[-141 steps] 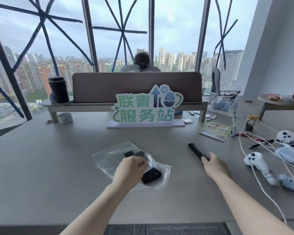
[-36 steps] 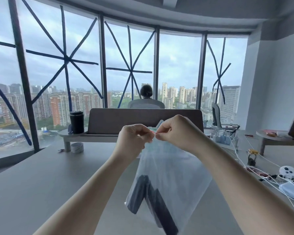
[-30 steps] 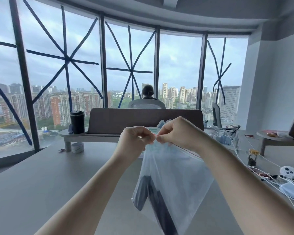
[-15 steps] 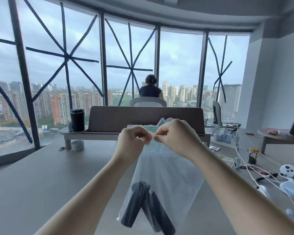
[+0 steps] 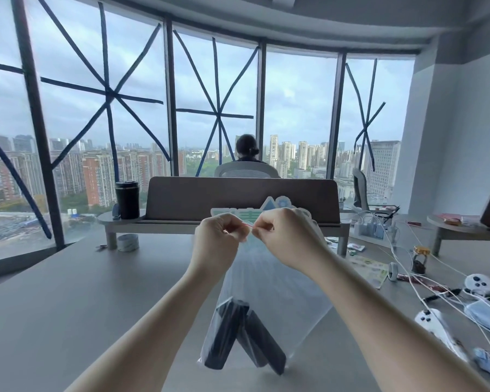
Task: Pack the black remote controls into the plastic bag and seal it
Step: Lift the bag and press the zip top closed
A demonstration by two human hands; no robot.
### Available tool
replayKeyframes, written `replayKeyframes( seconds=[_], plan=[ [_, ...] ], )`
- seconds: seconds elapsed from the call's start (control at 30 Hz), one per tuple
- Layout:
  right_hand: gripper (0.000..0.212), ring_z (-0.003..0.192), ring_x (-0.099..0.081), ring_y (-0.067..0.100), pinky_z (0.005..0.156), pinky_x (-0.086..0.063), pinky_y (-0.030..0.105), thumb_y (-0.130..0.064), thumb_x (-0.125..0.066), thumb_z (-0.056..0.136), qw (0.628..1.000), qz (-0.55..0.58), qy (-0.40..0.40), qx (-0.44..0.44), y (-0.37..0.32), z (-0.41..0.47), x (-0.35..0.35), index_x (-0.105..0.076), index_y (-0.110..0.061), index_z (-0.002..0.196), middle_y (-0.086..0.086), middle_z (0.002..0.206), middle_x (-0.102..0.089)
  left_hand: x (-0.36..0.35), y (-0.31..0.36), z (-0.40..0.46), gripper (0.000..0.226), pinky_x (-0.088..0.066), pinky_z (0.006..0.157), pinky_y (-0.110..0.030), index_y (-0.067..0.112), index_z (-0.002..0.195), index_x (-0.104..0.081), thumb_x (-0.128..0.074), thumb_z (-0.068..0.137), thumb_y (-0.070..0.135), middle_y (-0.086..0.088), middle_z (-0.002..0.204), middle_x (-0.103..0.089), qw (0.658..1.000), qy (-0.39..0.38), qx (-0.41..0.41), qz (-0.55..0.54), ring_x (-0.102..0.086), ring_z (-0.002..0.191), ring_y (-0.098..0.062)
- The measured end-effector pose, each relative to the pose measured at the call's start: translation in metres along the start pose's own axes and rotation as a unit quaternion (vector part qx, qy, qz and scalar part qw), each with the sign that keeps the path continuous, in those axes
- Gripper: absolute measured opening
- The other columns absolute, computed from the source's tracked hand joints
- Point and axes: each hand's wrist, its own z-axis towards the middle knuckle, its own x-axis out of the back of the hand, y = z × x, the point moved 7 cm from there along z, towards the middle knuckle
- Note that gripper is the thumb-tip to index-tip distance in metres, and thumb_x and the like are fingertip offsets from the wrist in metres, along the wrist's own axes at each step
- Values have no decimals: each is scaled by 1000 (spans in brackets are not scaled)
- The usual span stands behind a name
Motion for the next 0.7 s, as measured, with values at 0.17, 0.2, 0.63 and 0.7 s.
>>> replayKeyframes(
  seconds=[0.17,0.2,0.63,0.7],
  plan=[
    [12,85,-66,20,79,-53,35,-37,-67,86,1000,5,7,-18,25,-8,3,-74,-27,86,-8,85,-75,14,-13,10,22,-32,52,-25,14,58,-65,-64,78,6,3,55,-60,999,8,26,-36,-40,38,-2],
    [12,83,-65,19,78,-53,35,-37,-67,86,1000,8,6,-19,27,-9,1,-74,-27,85,-8,84,-75,14,-14,11,22,-32,52,-25,14,58,-65,-64,78,6,2,56,-60,999,6,26,-32,-39,38,-3],
    [14,65,-66,13,71,-59,38,-35,-76,77,995,90,-24,-43,48,-7,-2,-75,-23,70,-9,65,-72,25,-30,15,22,-29,41,-19,11,61,-65,-63,81,1,-8,62,-58,995,6,47,-88,-33,43,-17],
    [14,60,-65,14,68,-59,39,-35,-78,76,994,98,-31,-45,51,-8,-3,-74,-23,69,-7,64,-71,26,-30,15,20,-28,39,-18,7,63,-65,-62,81,-1,-8,62,-58,995,3,47,-93,-34,42,-16]
  ],
)
